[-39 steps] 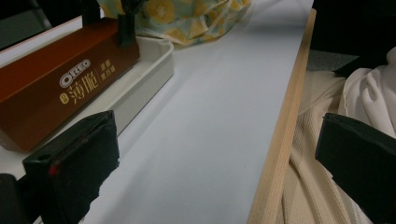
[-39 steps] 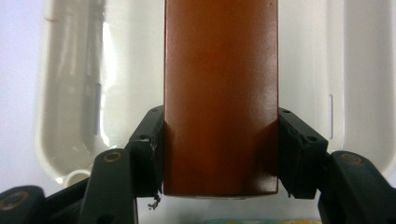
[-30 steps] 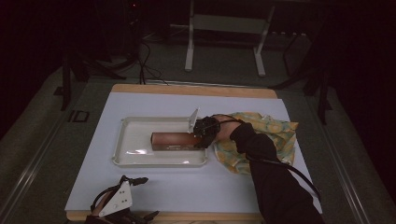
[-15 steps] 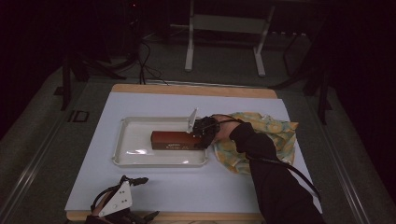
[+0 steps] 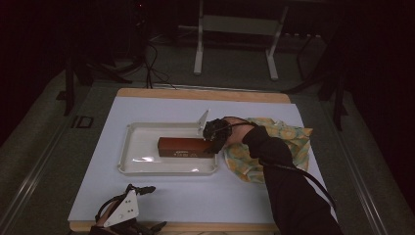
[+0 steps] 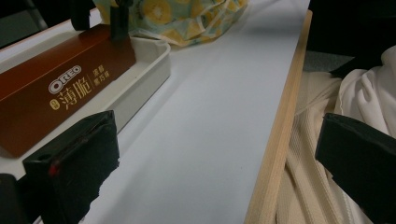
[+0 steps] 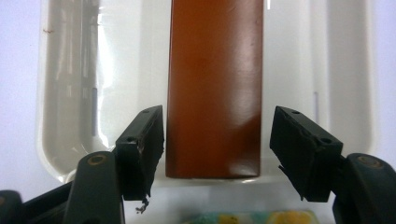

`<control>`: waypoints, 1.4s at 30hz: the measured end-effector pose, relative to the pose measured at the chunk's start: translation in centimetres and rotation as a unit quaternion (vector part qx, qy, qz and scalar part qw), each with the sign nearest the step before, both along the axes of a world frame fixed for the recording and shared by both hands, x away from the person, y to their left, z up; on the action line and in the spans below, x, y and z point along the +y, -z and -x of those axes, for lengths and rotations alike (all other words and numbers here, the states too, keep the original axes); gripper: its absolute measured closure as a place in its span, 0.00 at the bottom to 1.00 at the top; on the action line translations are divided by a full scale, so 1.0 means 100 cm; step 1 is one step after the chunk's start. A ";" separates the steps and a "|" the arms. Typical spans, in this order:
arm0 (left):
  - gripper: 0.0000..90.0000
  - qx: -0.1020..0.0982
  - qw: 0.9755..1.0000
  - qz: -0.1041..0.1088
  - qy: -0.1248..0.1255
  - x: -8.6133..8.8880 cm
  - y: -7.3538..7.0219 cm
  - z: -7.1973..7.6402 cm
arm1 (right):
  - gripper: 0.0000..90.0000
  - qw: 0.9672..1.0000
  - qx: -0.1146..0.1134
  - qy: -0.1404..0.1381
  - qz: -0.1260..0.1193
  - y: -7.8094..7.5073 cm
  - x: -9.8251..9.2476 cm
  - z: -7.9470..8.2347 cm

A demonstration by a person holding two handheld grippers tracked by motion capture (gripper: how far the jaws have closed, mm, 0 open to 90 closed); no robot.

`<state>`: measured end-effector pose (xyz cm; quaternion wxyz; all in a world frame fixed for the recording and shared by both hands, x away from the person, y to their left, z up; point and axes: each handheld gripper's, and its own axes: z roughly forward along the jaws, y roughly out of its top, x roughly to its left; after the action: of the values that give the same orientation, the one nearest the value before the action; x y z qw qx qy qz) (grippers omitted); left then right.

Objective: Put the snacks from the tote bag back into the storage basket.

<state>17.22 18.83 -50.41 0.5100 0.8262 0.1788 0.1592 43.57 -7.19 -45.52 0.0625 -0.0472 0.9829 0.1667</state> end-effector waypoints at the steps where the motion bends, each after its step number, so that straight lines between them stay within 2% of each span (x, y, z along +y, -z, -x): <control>1: 0.00 0.000 1.000 0.000 0.000 0.000 0.000 0.000 | 0.38 1.000 -0.004 -0.002 -0.001 -0.002 0.000 0.000; 8: 0.00 0.001 1.000 0.001 -0.001 0.000 0.000 0.000 | 0.37 1.000 -0.017 0.001 -0.026 -0.022 -0.002 0.006; 16: 0.00 0.001 1.000 0.000 0.000 0.000 0.000 -0.001 | 0.31 0.997 -0.033 0.032 -0.070 -0.040 -0.013 0.007; 18: 0.00 0.002 1.000 0.001 0.000 0.000 0.000 -0.001 | 0.24 0.995 -0.033 0.045 -0.078 -0.042 -0.015 0.006; 21: 0.00 0.002 1.000 0.002 -0.001 0.000 0.000 -0.001 | 0.17 0.992 -0.031 0.070 -0.096 -0.046 -0.020 0.005; 24: 0.00 0.003 1.000 0.002 -0.001 0.000 0.000 -0.001 | 0.12 0.988 -0.040 0.092 -0.119 -0.049 -0.026 0.004; 27: 0.00 0.003 1.000 0.002 -0.002 0.000 0.000 -0.001 | 0.12 0.981 -0.048 0.120 -0.141 -0.050 -0.031 0.004; 29: 0.00 0.003 1.000 0.003 -0.002 0.000 0.000 -0.001 | 0.12 0.978 -0.055 0.132 -0.150 -0.050 -0.036 0.005; 31: 0.00 0.005 1.000 0.003 -0.002 0.000 0.000 -0.001 | 0.12 0.977 -0.057 0.139 -0.153 -0.049 -0.039 0.006; 32: 0.00 0.006 1.000 0.005 -0.003 0.000 0.000 -0.001 | 0.13 0.976 -0.056 0.145 -0.153 -0.048 -0.040 0.005; 33: 0.00 0.008 1.000 0.006 -0.002 0.000 0.000 -0.001 | 0.14 0.975 -0.041 0.152 -0.158 -0.047 -0.043 0.004; 34: 0.00 0.008 1.000 0.007 -0.003 0.000 -0.001 -0.001 | 0.14 0.973 -0.037 0.158 -0.167 -0.046 -0.045 0.003; 36: 0.00 0.006 1.000 0.005 -0.003 0.000 0.000 -0.001 | 0.15 0.970 -0.026 0.164 -0.177 -0.044 -0.050 0.003; 38: 0.00 0.007 1.000 0.005 -0.003 0.000 0.000 -0.001 | 0.15 0.967 -0.027 0.174 -0.183 -0.042 -0.054 0.003; 42: 0.00 0.007 1.000 0.005 -0.003 0.000 0.000 -0.002 | 0.16 0.966 -0.019 0.180 -0.186 -0.037 -0.060 0.005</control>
<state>17.40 18.88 -50.40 0.5121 0.8244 0.1857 0.1538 43.09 -13.15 -41.79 0.1174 0.1399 0.9257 0.3314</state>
